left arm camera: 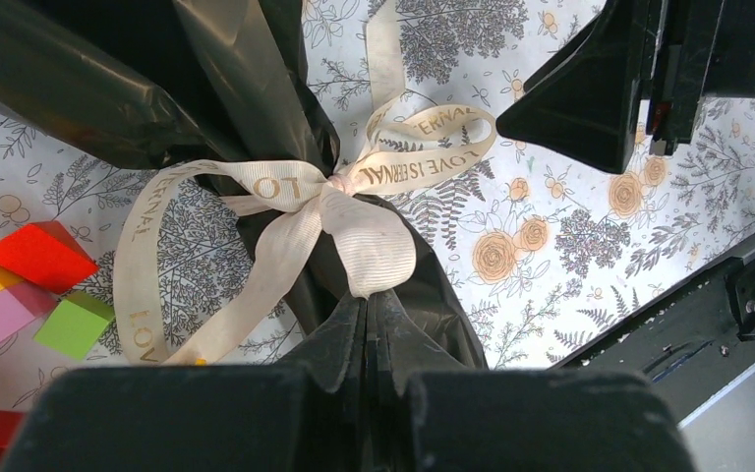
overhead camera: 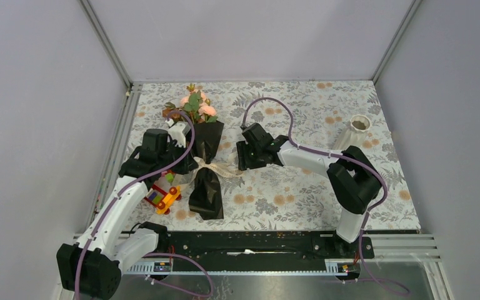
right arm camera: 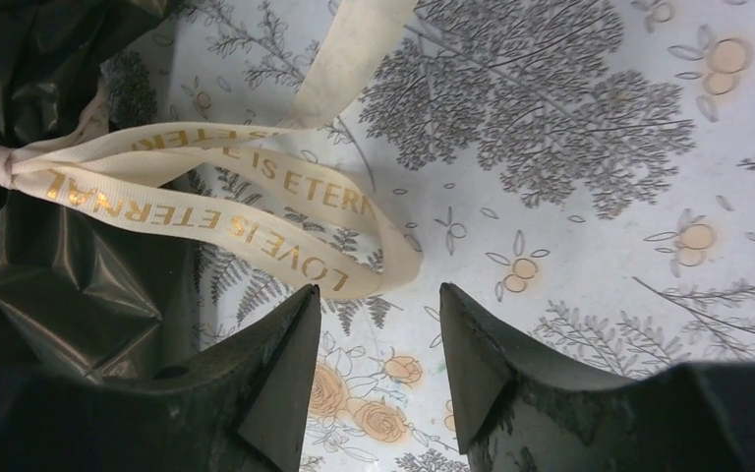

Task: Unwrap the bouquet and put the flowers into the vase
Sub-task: Untie the ribbon from the wrapping paper.

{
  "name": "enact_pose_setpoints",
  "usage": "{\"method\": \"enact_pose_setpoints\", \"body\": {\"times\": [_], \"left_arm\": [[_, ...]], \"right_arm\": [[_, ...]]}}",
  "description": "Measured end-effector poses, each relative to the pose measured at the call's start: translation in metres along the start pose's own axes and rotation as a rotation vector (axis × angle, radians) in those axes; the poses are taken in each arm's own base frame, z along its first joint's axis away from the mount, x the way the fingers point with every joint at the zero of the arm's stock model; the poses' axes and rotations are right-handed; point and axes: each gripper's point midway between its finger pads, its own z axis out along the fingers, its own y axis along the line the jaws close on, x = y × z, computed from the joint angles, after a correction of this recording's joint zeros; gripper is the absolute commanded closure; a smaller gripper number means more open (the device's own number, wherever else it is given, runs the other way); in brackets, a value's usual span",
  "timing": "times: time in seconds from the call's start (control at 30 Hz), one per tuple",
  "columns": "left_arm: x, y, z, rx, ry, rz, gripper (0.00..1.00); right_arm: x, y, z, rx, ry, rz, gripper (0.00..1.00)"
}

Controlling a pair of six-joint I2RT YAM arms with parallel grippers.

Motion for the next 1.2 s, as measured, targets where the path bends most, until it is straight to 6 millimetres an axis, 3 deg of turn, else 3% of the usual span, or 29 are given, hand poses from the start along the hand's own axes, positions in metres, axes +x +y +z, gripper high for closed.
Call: {"method": "enact_pose_setpoints", "body": {"times": [0.17, 0.4, 0.8, 1.2], "left_arm": [[0.0, 0.002, 0.0, -0.01, -0.002, 0.0, 1.0], [-0.001, 0.004, 0.0, -0.024, -0.004, 0.0, 1.0], [0.0, 0.006, 0.001, -0.03, 0.001, -0.002, 1.0], [0.001, 0.007, 0.003, -0.037, 0.008, -0.005, 1.0]], "right_arm": [[0.007, 0.009, 0.006, -0.048, 0.035, 0.028, 0.44], [0.011, 0.02, 0.015, -0.091, 0.049, 0.064, 0.53], [0.019, 0.016, 0.021, -0.039, 0.049, 0.056, 0.6], [0.032, 0.012, 0.028, -0.011, 0.075, 0.052, 0.88]]}}
